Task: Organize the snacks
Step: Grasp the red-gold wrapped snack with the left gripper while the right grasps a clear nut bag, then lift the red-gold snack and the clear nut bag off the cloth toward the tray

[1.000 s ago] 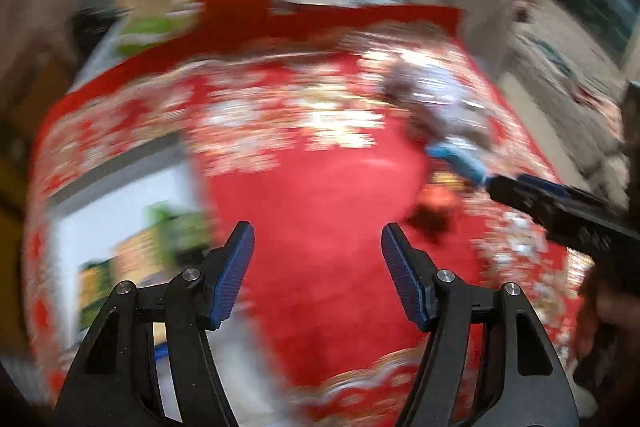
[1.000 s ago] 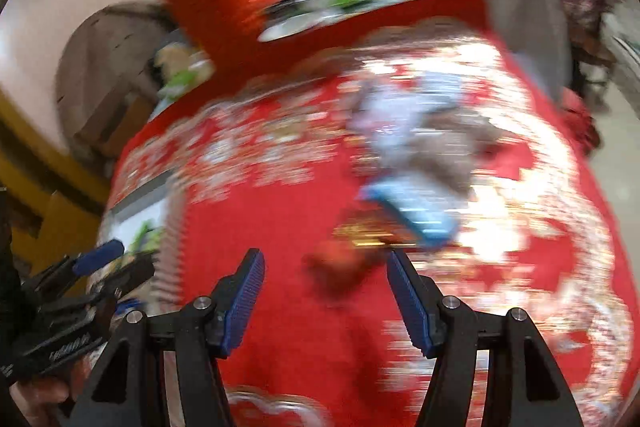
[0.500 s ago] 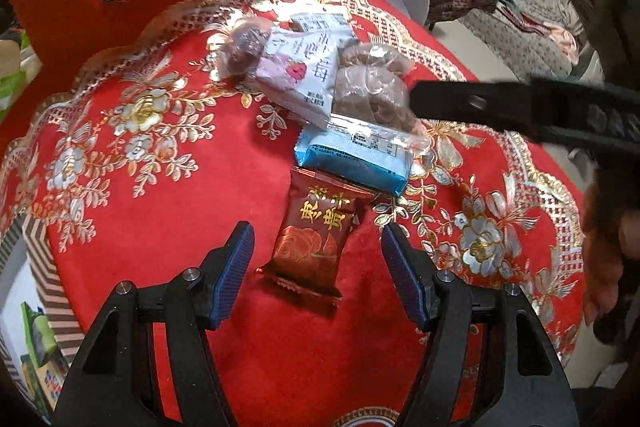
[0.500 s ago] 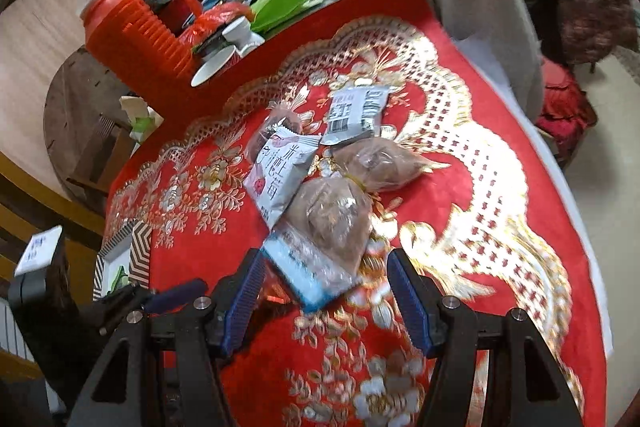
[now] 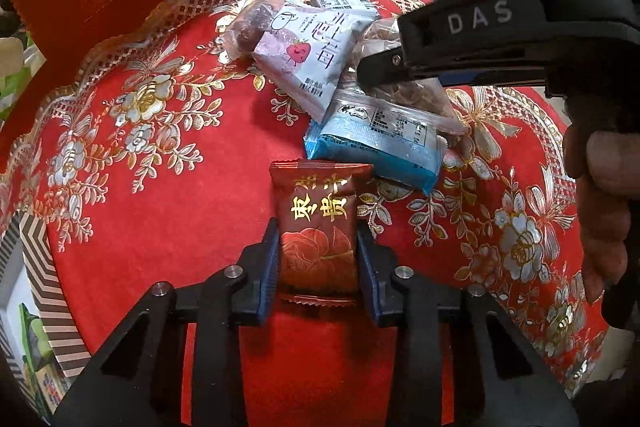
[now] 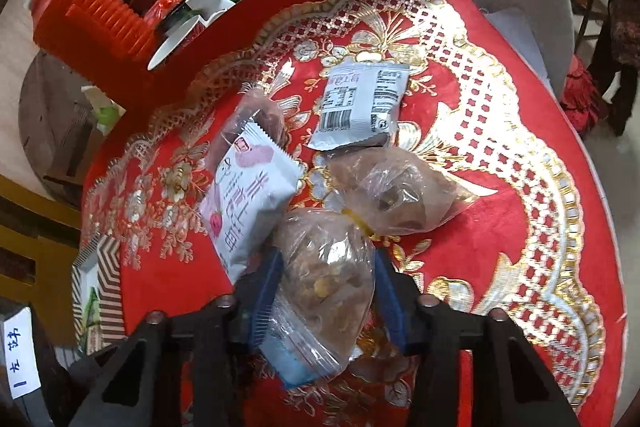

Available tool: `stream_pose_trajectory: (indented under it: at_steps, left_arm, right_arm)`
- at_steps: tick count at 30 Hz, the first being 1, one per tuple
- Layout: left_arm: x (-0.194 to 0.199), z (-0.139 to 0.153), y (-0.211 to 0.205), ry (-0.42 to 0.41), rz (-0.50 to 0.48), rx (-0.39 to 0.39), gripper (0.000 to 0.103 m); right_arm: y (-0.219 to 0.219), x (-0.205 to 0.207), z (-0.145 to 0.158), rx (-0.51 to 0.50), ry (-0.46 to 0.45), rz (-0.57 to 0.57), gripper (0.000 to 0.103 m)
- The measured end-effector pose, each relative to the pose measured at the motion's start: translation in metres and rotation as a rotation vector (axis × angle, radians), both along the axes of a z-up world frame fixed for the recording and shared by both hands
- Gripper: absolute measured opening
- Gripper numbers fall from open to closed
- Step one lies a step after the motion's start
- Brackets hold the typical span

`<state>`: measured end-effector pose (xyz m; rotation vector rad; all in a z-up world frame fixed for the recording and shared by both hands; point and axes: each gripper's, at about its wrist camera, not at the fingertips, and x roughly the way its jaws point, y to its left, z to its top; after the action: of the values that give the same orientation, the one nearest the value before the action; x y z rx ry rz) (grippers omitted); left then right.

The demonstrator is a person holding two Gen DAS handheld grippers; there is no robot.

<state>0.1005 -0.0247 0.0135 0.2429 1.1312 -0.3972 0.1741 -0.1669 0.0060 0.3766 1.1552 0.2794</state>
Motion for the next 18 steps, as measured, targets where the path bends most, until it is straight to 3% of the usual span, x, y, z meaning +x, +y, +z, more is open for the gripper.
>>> stream_pose_trajectory:
  at_steps: [5, 13, 18]
  left_arm:
    - [-0.008, 0.013, 0.012, -0.003, 0.025, -0.039, 0.033]
    - [-0.037, 0.035, 0.028, -0.036, 0.033, -0.092, 0.033]
    - [-0.057, 0.04, 0.032, -0.038, 0.045, -0.099, 0.033]
  right_arm:
    - [0.003, -0.009, 0.007, 0.005, -0.021, 0.019, 0.023]
    - [-0.01, -0.052, 0.041, 0.05, -0.104, 0.022, 0.018]
    - [-0.013, -0.071, 0.04, 0.036, -0.1, 0.007, 0.018]
